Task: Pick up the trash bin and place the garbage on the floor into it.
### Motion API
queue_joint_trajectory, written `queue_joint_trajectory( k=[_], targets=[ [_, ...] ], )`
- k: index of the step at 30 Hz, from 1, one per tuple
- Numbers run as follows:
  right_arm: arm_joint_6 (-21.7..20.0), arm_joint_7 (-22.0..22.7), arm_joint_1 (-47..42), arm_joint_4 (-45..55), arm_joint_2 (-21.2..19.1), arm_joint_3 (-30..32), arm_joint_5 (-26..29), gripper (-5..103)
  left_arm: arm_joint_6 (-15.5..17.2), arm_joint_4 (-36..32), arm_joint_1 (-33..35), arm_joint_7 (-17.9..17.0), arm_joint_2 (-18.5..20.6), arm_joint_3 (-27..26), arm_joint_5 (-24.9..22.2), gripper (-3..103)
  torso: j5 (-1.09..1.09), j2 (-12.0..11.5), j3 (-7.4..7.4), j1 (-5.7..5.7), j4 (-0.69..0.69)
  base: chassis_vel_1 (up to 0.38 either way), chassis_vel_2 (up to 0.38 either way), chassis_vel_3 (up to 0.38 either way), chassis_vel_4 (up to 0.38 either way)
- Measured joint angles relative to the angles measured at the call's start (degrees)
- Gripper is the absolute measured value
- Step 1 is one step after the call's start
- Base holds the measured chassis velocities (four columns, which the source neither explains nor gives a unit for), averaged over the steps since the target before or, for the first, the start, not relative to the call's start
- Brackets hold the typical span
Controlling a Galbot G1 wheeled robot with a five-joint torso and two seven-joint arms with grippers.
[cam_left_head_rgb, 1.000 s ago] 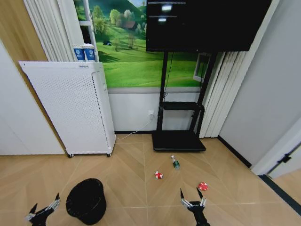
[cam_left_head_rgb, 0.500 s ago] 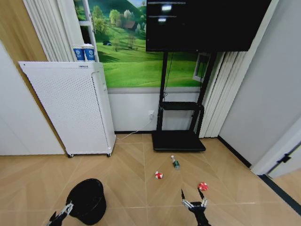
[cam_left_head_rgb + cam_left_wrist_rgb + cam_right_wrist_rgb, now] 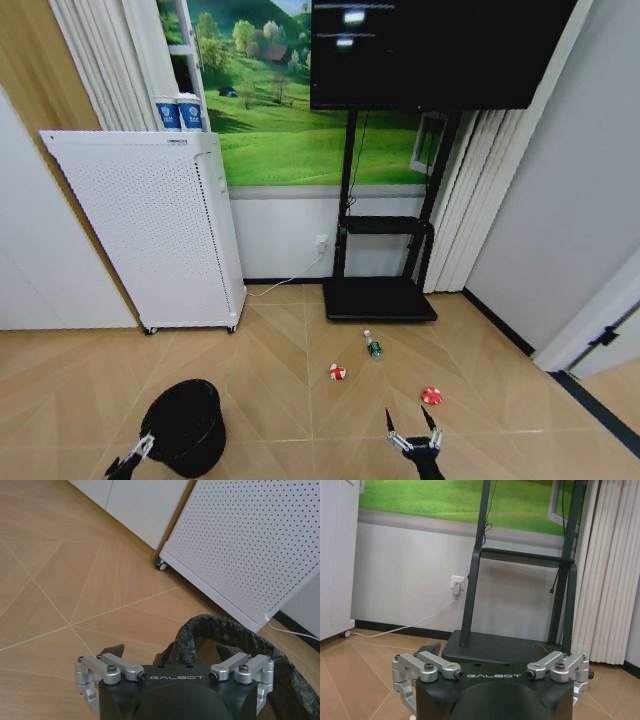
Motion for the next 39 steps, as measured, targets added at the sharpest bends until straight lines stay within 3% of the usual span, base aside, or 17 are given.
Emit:
queue_joint_trajectory(
  k=[14,31,35,36,38,39],
  targets=[
    [0.5,-0.5,-2.1,-0.1,1.5,0.7,-1.6,100,0.8,1.7,-2.2,0.0,0.2,1.6,1.2,100,0.01,0.0,0.01,0.0,-0.02,0.0,0.0,0.0,0.0],
    [0.6,-0.3,-2.6,0.0,1.6,2.2,-1.8,100,-0.2,2.6,-2.7,0.6,-3.7,5.8,4.8,103,0.01,0.0,0.01,0.0,0.0,0.0,0.0,0.0,0.0],
    [0.6,-0.2,-2.6,0.6,1.6,2.7,-1.2,100,-1.5,3.5,-2.6,2.4,-3.8,5.9,4.9,95,0.01,0.0,0.01,0.01,-0.01,0.0,0.0,0.0,0.0],
    [0.6,-0.2,-2.6,0.6,1.6,2.7,-1.2,100,-1.6,3.6,-2.6,2.6,-3.8,6.0,4.9,85,0.01,0.0,0.02,0.01,-0.01,0.0,0.0,0.0,0.0],
    [0.6,-0.1,-2.7,0.7,1.6,3.0,-1.1,100,-2.3,3.9,-2.6,3.2,-3.8,6.1,4.9,85,0.01,0.0,0.02,0.0,0.0,0.0,0.0,0.0,0.0],
    [0.6,-0.1,-2.8,0.7,1.7,3.1,-1.1,100,-2.6,4.0,-2.7,3.4,-3.8,6.1,4.9,80,0.01,0.0,0.02,0.01,0.0,0.0,0.0,0.0,0.0]
  ],
)
